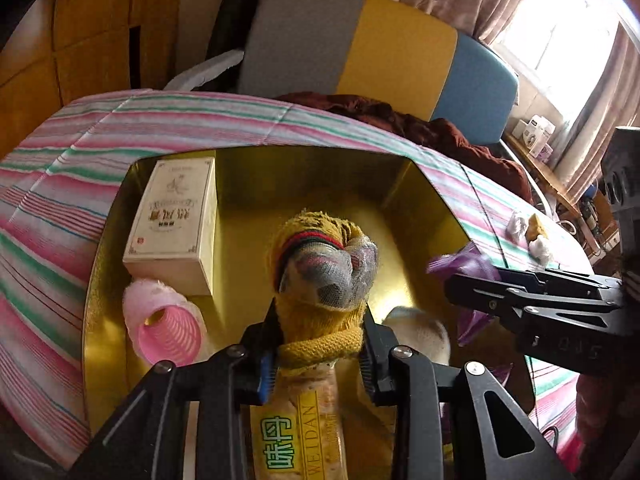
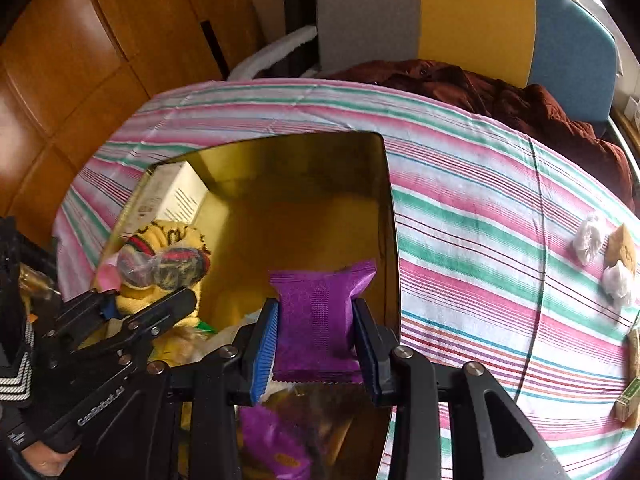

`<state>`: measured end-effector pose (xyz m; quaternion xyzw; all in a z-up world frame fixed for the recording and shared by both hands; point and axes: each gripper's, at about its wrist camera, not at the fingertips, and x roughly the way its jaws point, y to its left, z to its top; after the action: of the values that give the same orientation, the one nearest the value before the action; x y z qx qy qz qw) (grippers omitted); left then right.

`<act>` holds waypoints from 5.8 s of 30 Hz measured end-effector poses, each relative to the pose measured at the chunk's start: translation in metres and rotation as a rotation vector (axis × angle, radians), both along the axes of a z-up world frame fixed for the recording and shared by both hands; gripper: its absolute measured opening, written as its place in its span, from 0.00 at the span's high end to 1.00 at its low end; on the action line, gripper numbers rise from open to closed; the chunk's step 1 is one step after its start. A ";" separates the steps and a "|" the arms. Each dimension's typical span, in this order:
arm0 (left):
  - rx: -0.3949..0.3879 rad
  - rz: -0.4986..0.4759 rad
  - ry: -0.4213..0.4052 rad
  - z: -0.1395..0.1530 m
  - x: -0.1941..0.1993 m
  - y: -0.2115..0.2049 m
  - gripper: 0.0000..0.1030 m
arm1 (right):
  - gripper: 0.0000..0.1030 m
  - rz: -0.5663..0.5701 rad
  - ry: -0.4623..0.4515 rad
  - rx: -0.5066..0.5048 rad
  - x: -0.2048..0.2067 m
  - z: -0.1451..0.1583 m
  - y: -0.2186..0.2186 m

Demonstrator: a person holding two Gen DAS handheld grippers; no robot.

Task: Organize objects
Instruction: 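Lower yellow sock into tray with left gripper while right gripper drops purple packet in, then move both grippers away from the tray back toward the remaining items, then grasp green-and-white box with left gripper while right gripper grasps plastic-wrapped ball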

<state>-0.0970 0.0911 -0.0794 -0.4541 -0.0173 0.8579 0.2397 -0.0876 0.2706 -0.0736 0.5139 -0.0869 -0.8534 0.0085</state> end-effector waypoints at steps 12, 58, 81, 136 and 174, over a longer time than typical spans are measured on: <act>-0.013 0.033 0.022 0.002 0.003 -0.006 0.35 | 0.62 -0.027 0.030 -0.005 0.017 0.009 0.002; -0.092 -0.104 0.307 0.072 0.090 0.024 0.23 | 0.28 -0.288 0.226 0.138 0.112 0.051 0.059; -0.129 -0.273 0.309 0.067 0.105 0.084 0.22 | 0.28 -0.626 0.200 0.133 0.177 0.049 0.193; -0.096 -0.849 0.172 0.022 0.146 0.376 0.26 | 0.18 -1.237 0.583 -0.434 0.321 0.018 0.337; -0.080 -0.668 -0.080 -0.019 0.123 0.293 0.71 | 0.17 -1.171 0.415 -0.379 0.294 0.010 0.335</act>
<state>0.0263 0.3844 -0.0981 -0.4769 0.1568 0.7134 0.4889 0.2066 0.6053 -0.0632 0.1957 -0.4984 -0.7681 -0.3511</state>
